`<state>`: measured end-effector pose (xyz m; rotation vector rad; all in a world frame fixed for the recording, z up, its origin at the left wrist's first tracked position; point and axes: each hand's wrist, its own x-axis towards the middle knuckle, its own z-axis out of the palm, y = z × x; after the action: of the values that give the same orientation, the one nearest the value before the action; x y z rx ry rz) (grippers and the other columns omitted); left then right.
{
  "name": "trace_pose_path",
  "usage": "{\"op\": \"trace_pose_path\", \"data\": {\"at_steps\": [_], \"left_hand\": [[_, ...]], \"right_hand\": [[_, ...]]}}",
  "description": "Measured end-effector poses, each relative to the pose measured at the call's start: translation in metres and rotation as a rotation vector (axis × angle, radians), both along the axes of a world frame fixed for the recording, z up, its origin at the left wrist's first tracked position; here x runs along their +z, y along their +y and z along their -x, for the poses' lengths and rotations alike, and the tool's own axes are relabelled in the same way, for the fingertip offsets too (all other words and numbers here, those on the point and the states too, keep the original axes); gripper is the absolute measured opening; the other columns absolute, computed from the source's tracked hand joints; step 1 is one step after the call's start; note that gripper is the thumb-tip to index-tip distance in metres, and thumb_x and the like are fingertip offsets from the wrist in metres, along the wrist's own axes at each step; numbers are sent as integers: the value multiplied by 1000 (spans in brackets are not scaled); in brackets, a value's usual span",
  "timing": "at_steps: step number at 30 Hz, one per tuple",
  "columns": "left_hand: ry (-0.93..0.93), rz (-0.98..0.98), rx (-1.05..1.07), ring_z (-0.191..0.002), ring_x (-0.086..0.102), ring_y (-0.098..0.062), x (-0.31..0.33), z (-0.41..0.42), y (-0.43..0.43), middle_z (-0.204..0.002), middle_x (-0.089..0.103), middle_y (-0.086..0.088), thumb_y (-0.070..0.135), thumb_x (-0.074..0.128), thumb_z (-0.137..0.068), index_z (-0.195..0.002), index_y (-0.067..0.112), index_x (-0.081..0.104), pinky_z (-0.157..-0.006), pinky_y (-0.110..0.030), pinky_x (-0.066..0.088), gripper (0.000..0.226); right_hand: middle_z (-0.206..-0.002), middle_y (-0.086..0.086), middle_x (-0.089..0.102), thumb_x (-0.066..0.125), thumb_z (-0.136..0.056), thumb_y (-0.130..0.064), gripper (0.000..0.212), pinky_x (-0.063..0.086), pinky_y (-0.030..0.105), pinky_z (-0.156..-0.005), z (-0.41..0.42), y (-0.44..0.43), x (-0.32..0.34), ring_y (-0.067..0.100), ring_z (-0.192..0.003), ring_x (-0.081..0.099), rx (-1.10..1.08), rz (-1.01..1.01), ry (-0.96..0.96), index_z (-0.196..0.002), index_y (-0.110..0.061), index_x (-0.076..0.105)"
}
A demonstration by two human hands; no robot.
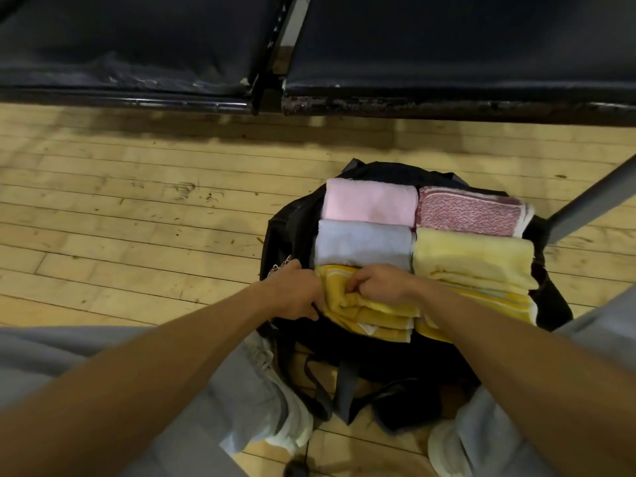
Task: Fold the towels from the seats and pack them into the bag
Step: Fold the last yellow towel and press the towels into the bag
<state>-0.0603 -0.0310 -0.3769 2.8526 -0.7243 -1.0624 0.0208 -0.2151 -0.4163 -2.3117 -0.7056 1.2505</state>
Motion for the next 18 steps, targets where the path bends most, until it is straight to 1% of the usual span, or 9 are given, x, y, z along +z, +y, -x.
{"op": "trace_pose_path", "data": {"at_steps": [2,4,6,8,9,11,12,15,18], "left_hand": [[64,188,108,-100,55,-6,3,1,5,-103,66,11,24,66,-89,-106,21,74,-93,-26,36,19],[126,330,278,-88,53,2,18,0,18,-96,61,13,16,69,-87,-105,13,75,-87,-15,38,20],[125,387,442,-83,54,3,35,-1,30,-93,58,16,17,69,-87,-103,12,75,-82,-14,39,18],[167,413,560,-86,58,1,47,-4,31,-93,61,16,26,66,-90,-103,16,75,-79,-16,42,18],[181,352,533,-87,59,-2,51,-6,26,-94,63,14,33,63,-92,-104,20,74,-77,-18,43,21],[138,140,342,-84,59,-9,47,-8,8,-93,63,7,48,57,-92,-106,26,70,-70,-24,40,30],[91,90,282,-84,58,-11,41,-8,-3,-92,62,6,51,56,-91,-107,26,69,-69,-26,38,32],[-15,157,255,-93,59,-17,25,-11,-36,-97,64,3,42,61,-91,-107,23,68,-78,-31,42,26],[67,183,251,-96,61,-21,15,-18,-56,-104,68,-2,35,65,-90,-102,18,72,-83,-32,47,22]], "right_hand": [[-137,-7,56,47,-91,-17,35,37,32,-110,-1,0,2,18,-127,48,-11,21,35,-113,-31,70],[-135,-6,56,47,-92,-27,31,37,35,-110,-2,4,1,20,-123,50,-1,63,58,-114,-28,70],[-123,-1,63,48,-92,-34,31,43,38,-102,-3,7,-3,21,-109,56,-6,109,63,-108,-21,71],[-107,2,64,48,-92,-37,30,46,34,-87,-1,9,-4,19,-94,59,-74,130,114,-102,-18,69],[-103,3,63,45,-94,-36,32,43,33,-82,0,10,-4,19,-90,58,-115,120,166,-104,-15,68],[-95,4,59,42,-98,-32,33,40,31,-76,1,9,2,19,-86,52,-209,73,274,-106,-10,65],[-93,4,60,43,-100,-32,33,41,30,-73,2,7,7,19,-83,52,-248,46,300,-107,-9,66],[-94,6,64,50,-100,-29,32,46,26,-67,-5,-3,23,19,-81,57,-247,-19,255,-113,-5,67],[-94,6,65,51,-99,-16,24,53,24,-66,-14,-25,41,20,-77,63,-213,-48,117,-115,-4,66]]}}
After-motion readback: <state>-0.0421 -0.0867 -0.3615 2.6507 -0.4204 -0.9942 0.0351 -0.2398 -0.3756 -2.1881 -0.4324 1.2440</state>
